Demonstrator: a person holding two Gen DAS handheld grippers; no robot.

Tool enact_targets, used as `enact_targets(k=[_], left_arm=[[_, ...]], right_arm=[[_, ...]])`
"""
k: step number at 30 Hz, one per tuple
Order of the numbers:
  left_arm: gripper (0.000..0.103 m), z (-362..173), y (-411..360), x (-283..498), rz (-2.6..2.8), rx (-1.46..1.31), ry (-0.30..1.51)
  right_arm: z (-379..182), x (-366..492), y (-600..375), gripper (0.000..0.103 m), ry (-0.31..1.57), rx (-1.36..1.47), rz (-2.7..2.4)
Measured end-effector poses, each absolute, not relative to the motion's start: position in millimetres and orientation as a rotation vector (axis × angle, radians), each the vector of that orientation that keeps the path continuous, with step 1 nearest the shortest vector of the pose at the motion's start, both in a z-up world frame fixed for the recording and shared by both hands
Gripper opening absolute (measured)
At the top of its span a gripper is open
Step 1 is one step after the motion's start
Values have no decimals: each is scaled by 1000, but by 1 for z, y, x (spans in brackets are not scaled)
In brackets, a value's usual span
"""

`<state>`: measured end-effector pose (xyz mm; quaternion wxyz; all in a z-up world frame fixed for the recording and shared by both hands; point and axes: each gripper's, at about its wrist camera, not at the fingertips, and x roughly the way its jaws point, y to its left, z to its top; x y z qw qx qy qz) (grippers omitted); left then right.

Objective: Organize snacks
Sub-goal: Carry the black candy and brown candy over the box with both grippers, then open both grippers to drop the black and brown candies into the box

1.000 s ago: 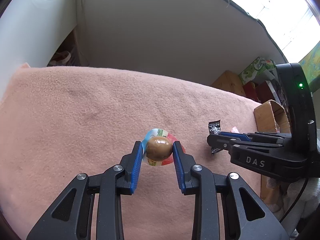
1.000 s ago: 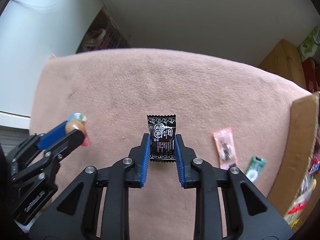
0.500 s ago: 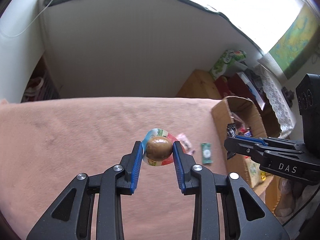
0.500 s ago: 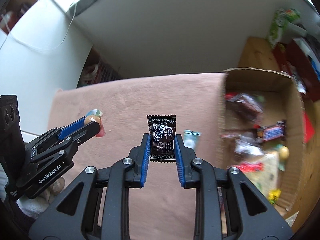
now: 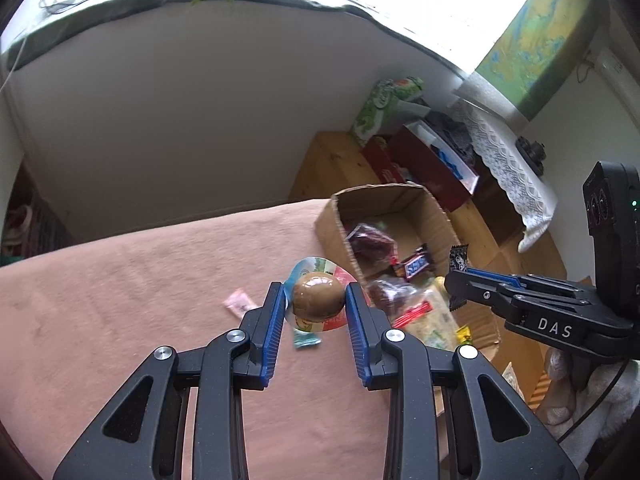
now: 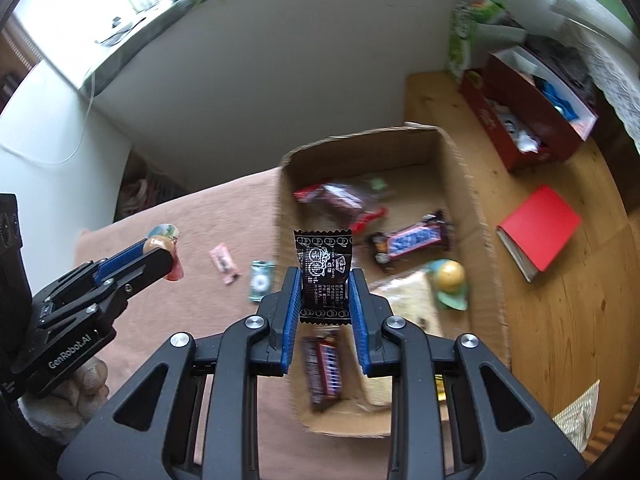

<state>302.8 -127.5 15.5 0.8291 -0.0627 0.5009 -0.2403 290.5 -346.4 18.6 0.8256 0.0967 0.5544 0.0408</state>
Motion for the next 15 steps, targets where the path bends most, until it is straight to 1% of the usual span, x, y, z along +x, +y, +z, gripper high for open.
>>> enact_targets(k=[15], left_arm=[[29, 13, -206, 312, -619, -49, 1089]], right_arm=[[2, 268, -403, 25, 1195, 289, -2]])
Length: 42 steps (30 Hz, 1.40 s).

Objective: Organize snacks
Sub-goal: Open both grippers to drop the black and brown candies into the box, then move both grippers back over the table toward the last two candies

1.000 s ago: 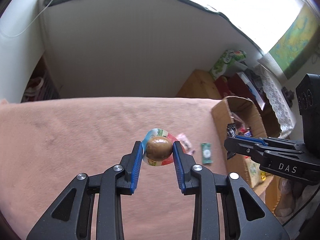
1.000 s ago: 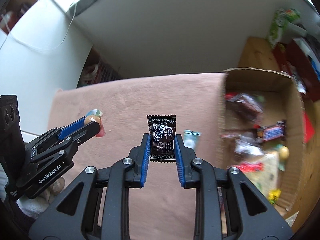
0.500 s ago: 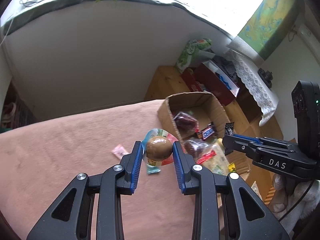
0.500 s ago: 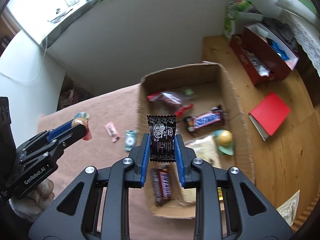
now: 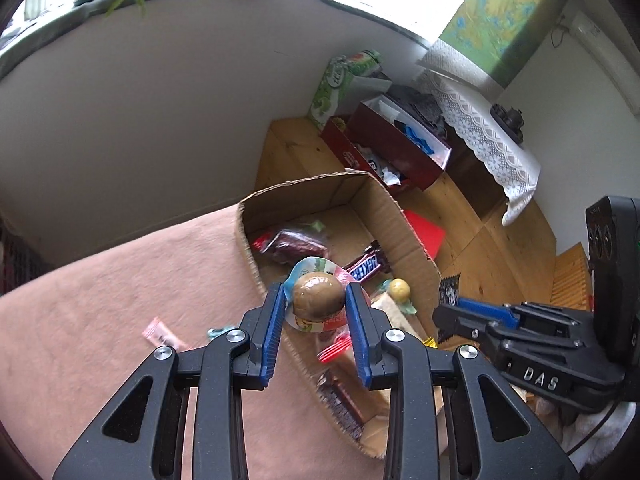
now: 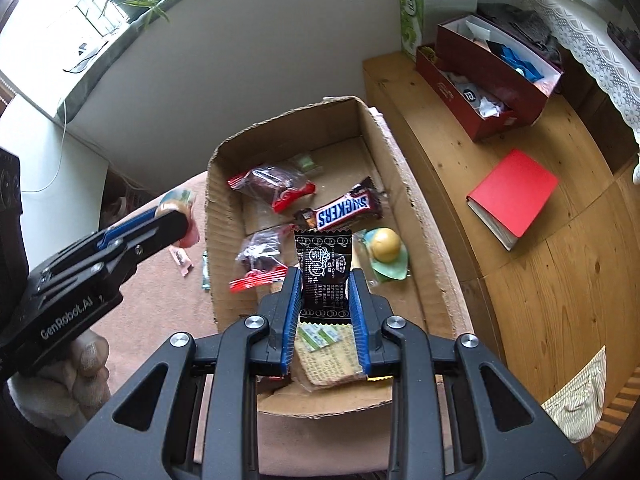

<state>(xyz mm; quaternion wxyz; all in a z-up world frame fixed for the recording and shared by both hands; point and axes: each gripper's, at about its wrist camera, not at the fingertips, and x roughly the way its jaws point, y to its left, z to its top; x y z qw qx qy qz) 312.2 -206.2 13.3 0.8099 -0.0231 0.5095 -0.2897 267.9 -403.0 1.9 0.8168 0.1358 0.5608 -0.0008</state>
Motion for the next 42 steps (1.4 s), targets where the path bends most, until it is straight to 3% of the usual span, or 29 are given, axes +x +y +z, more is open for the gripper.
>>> enact_targets(k=[8, 9, 10, 12, 26, 42], left_arm=[[31, 13, -225, 315, -644, -22, 1099], [34, 13, -227, 316, -644, -18, 1104], [42, 12, -229, 316, -644, -17, 1108], [48, 13, -230, 317, -643, -22, 1107], [48, 14, -207, 318, -604, -49, 1110], [48, -2, -71, 307, -332, -168, 1158]], right_arm=[[-1, 265, -405, 25, 1201, 299, 8], [-1, 265, -404, 29, 1203, 294, 4], [-1, 265, -404, 41, 1204, 288, -4], [0, 264, -404, 53, 1196, 286, -8], [1, 260, -397, 54, 1193, 286, 4], [9, 252, -355, 54, 1171, 292, 125]])
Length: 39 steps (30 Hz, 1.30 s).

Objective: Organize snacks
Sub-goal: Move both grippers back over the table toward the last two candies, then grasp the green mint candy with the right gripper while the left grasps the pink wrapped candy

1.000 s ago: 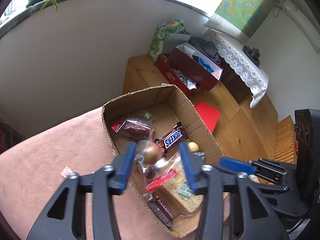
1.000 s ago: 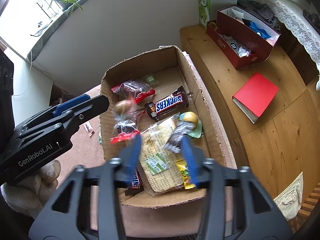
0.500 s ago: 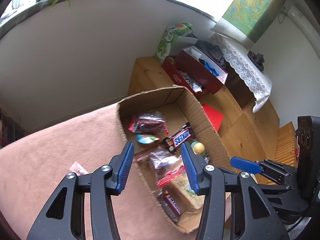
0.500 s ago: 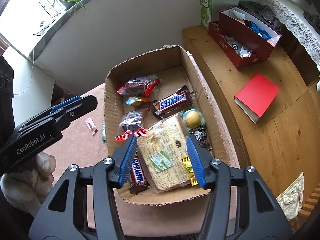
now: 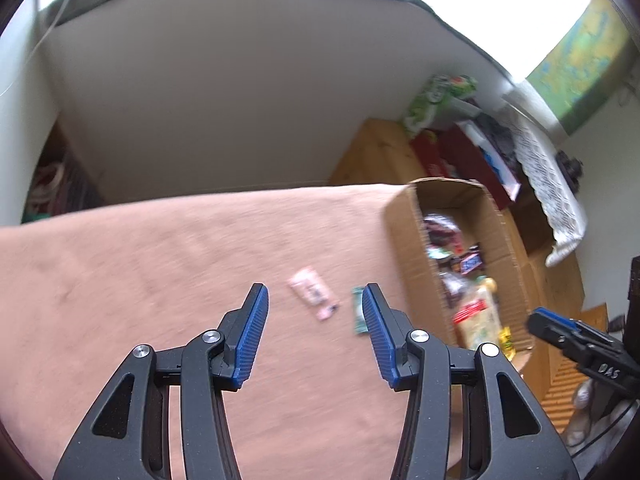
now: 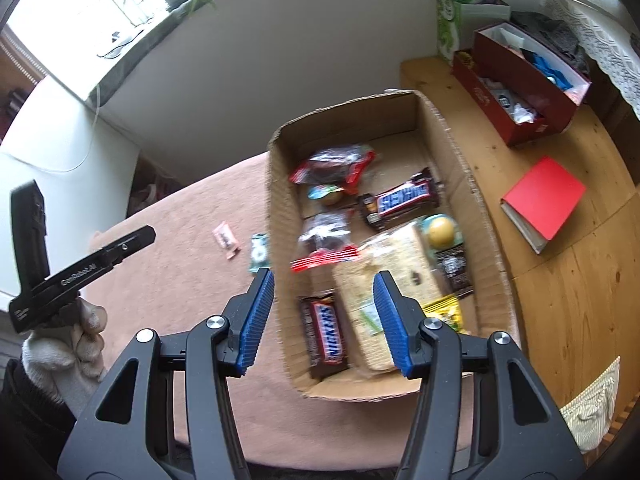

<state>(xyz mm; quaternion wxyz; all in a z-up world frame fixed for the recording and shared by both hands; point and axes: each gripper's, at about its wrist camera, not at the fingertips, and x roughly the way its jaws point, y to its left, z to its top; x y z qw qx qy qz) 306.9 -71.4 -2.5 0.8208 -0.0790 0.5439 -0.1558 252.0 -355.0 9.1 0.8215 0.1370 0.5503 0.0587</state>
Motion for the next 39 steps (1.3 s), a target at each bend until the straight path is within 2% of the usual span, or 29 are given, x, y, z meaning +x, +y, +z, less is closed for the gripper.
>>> enact_targets(k=[12, 14, 16, 19, 25, 28, 39], left_arm=[[47, -23, -56, 305, -350, -193, 1206], [45, -26, -62, 307, -371, -184, 1212], [45, -31, -67, 312, -384, -174, 1219], [36, -41, -73, 321, -396, -187, 1245], [31, -54, -90, 337, -445, -126, 1261], [31, -59, -97, 346, -461, -90, 1258], [17, -84, -122, 354, -574, 122, 1264]], right_arm=[[-7, 237, -275, 54, 1206, 252, 298], [-14, 236, -267, 49, 1223, 264, 309], [-20, 237, -261, 37, 1245, 266, 315], [-29, 243, -252, 35, 1257, 266, 294], [-50, 260, -235, 23, 1258, 237, 220], [-61, 271, -231, 21, 1260, 220, 164], [-85, 284, -232, 21, 1277, 251, 70]])
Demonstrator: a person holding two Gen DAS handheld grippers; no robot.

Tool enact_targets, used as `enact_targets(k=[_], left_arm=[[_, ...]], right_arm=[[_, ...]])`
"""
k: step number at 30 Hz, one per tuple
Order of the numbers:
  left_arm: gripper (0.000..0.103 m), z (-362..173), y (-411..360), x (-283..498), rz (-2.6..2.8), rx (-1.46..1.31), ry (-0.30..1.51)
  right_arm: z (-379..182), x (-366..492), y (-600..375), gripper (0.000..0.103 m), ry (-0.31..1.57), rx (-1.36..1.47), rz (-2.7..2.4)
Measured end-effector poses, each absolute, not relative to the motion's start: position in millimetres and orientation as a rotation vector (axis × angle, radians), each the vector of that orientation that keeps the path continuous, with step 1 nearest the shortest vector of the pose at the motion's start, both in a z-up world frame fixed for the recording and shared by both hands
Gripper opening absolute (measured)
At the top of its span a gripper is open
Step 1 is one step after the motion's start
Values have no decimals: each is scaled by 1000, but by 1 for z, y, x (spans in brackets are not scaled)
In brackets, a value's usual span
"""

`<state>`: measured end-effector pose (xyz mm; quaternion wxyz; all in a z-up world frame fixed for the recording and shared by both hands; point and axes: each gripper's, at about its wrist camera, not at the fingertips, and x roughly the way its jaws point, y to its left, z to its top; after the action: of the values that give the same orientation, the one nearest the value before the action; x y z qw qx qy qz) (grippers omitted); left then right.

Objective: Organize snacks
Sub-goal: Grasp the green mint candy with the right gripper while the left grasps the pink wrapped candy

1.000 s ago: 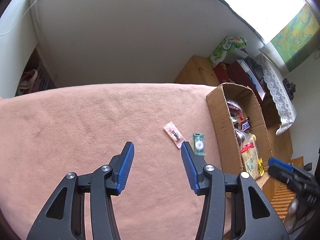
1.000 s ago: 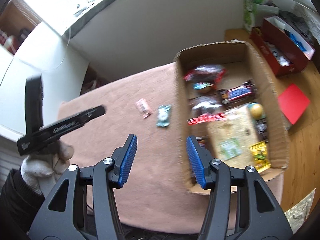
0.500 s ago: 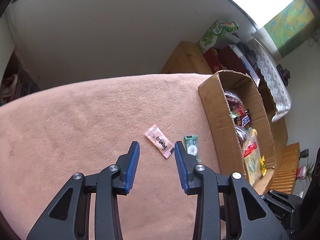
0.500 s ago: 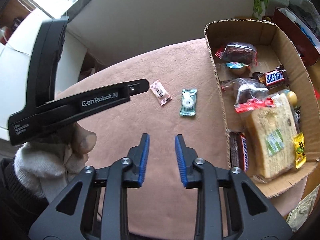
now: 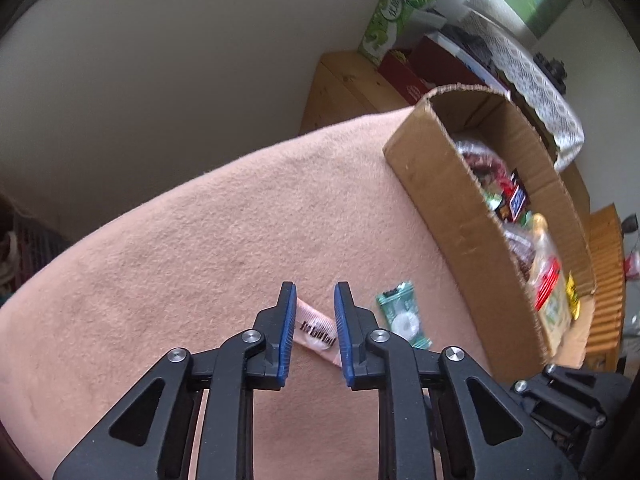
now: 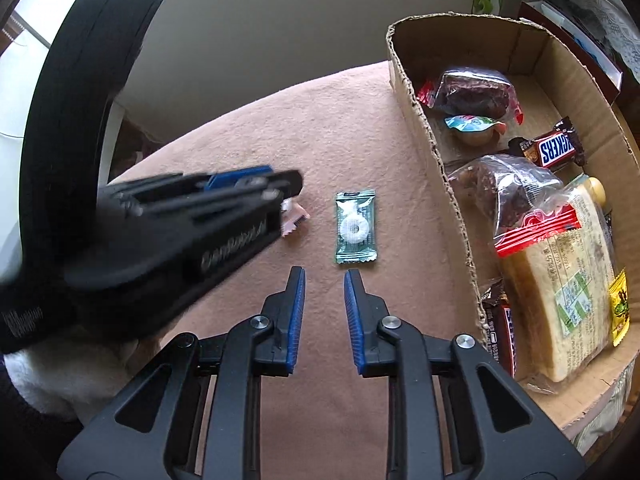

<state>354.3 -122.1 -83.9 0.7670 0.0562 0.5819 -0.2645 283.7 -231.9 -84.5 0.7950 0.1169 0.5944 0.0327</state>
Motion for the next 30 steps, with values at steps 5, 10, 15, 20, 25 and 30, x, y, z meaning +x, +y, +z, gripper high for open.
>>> enact_targets(k=[5, 10, 15, 20, 25, 30], left_arm=[[13, -85, -104, 340, -610, 144, 1223], [14, -85, -79, 330, -641, 130, 1211], [14, -86, -60, 324, -636, 90, 1212], [14, -85, -52, 320, -628, 62, 1216], [14, -85, -48, 317, -630, 49, 1212], [14, -84, -43, 312, -625, 57, 1216]], right_arm=[[-98, 291, -235, 21, 1278, 272, 31], [-106, 298, -227, 21, 1269, 254, 11], [-107, 305, -217, 21, 1247, 220, -40], [-97, 305, -221, 21, 1209, 245, -49], [-109, 321, -215, 21, 1233, 217, -62], [-111, 335, -206, 21, 1230, 202, -17]])
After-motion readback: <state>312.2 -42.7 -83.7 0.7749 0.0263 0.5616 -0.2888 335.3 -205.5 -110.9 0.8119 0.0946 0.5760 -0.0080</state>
